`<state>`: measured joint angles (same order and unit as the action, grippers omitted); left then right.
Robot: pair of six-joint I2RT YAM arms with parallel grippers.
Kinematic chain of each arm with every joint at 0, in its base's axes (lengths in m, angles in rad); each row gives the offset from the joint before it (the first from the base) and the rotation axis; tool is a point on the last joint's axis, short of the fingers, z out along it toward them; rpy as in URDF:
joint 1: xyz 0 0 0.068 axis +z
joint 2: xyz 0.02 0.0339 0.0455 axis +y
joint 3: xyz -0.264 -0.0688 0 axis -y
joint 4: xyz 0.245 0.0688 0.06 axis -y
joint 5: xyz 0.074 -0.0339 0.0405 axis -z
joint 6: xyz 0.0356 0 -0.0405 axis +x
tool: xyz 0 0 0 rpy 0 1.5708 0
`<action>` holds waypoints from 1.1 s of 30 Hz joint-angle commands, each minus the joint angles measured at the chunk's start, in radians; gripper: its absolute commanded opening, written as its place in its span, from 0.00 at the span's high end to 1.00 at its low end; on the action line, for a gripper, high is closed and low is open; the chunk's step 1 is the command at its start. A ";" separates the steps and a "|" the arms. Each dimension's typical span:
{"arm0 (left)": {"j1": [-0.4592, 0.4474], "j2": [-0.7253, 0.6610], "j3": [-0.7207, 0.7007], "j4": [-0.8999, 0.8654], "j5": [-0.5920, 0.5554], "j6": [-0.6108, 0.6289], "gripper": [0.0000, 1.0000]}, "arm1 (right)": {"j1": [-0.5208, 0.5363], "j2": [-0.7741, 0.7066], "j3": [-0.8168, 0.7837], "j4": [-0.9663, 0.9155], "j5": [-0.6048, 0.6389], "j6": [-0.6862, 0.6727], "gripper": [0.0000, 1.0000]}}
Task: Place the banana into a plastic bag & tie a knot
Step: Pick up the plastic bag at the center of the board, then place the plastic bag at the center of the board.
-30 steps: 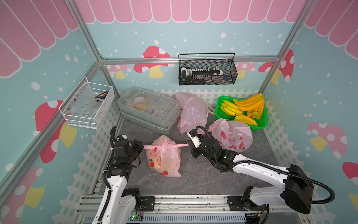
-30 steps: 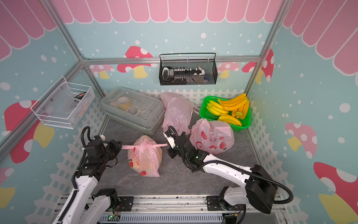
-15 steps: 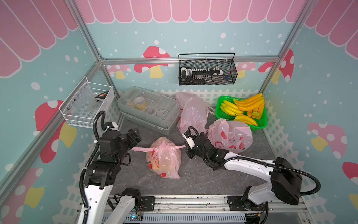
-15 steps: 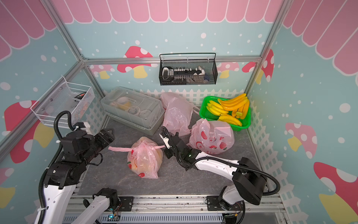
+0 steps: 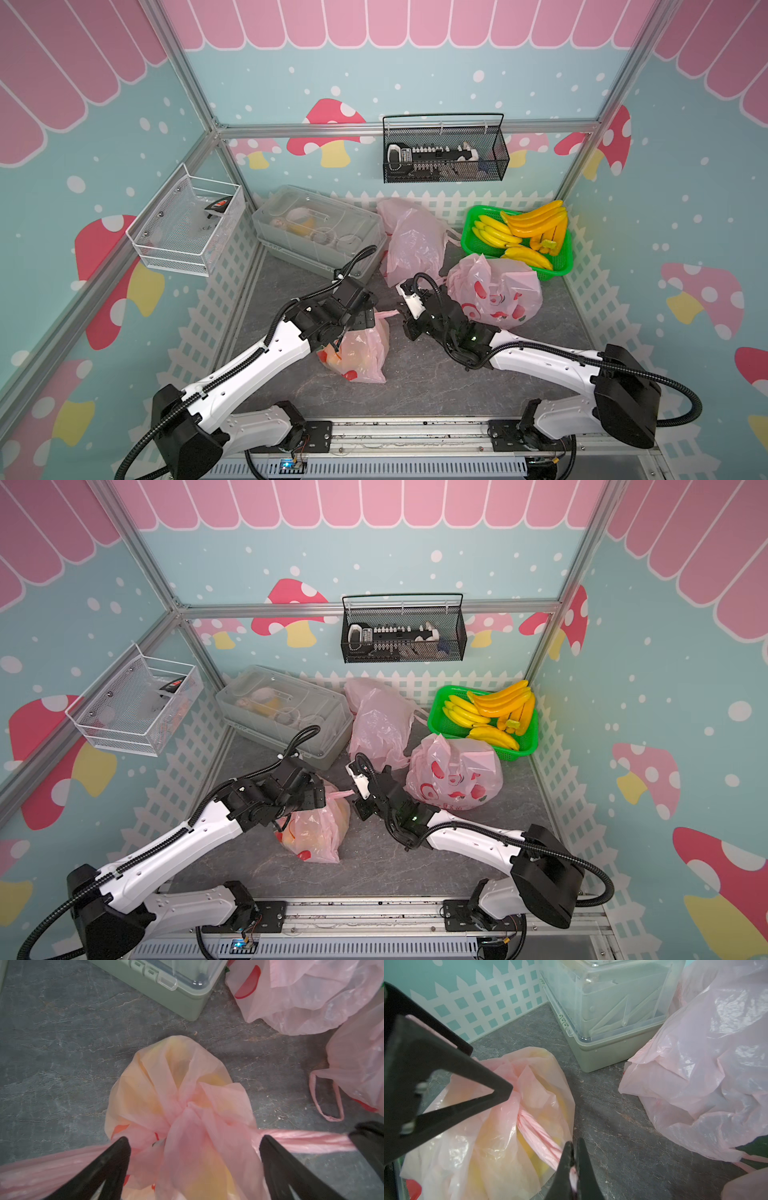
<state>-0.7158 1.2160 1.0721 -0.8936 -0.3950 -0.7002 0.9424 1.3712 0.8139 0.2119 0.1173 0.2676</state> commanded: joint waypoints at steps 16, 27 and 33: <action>0.292 0.007 -0.144 0.116 0.120 0.053 1.00 | -0.008 -0.114 -0.027 -0.033 0.124 -0.034 0.41; 0.716 -0.119 -0.082 0.095 0.114 0.103 1.00 | -0.142 -0.321 -0.145 -0.139 0.260 0.010 0.09; 0.830 -0.004 0.080 0.124 0.145 0.084 1.00 | -0.184 -0.368 -0.177 -0.161 0.245 0.095 0.04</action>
<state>0.0814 1.1736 1.0679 -0.8040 -0.2649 -0.6094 0.7650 1.0245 0.6479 0.0738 0.3489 0.3065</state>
